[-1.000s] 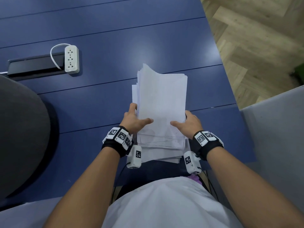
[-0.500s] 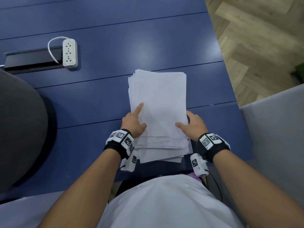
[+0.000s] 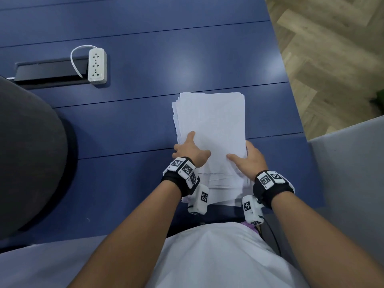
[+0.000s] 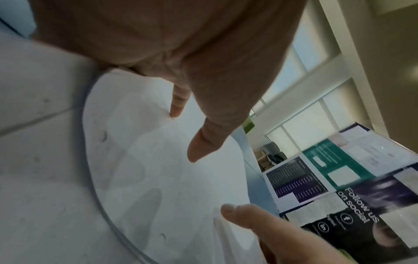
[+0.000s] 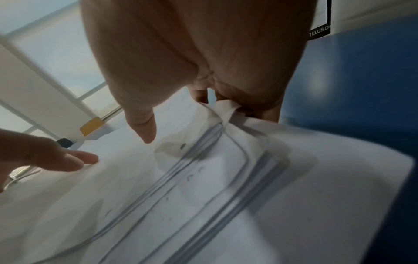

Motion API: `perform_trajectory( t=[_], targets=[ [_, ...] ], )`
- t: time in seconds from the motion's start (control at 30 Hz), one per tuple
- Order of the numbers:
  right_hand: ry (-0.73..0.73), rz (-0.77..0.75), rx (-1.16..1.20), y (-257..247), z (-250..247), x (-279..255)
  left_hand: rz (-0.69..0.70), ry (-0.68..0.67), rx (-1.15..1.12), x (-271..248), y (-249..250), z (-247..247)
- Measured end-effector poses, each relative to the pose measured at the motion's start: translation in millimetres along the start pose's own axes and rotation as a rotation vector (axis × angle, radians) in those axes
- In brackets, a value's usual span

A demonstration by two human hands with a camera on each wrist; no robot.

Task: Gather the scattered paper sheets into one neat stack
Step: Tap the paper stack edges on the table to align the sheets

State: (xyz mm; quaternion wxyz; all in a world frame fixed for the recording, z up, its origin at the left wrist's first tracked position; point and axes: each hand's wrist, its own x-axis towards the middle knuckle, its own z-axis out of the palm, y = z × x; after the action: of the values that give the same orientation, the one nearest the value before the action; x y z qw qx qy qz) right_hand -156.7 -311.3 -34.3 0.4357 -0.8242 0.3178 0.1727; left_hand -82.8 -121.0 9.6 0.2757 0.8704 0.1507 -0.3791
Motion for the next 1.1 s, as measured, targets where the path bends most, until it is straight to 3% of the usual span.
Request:
perform_trajectory(
  t=[0.27, 0.43, 0.53, 0.73, 0.87, 1.0, 1.1],
  targets=[
    [-0.016, -0.029, 0.01, -1, -3, -4, 0.087, 0.004, -0.43, 3, -16, -27],
    [-0.053, -0.034, 0.034, -4, -6, -7, -0.133, -0.043, -0.548, 6, -18, -42],
    [-0.076, -0.028, 0.037, -2, -8, -7, -0.205, -0.093, -0.469, 9, -31, -47],
    [-0.101, -0.04, 0.044, -1, -10, -5, 0.162, -0.234, -0.438, 1, -52, -31],
    [-0.152, -0.047, 0.166, -6, -19, -11, 0.283, -0.125, -0.494, -8, -48, -34],
    [-0.105, 0.024, 0.344, 5, -42, -13, 0.369, -0.241, -0.722, -15, -40, -64],
    [-0.077, -0.127, 0.155, 31, -52, -19, 0.383, -0.34, -0.782, -18, -40, -83]
  ],
)
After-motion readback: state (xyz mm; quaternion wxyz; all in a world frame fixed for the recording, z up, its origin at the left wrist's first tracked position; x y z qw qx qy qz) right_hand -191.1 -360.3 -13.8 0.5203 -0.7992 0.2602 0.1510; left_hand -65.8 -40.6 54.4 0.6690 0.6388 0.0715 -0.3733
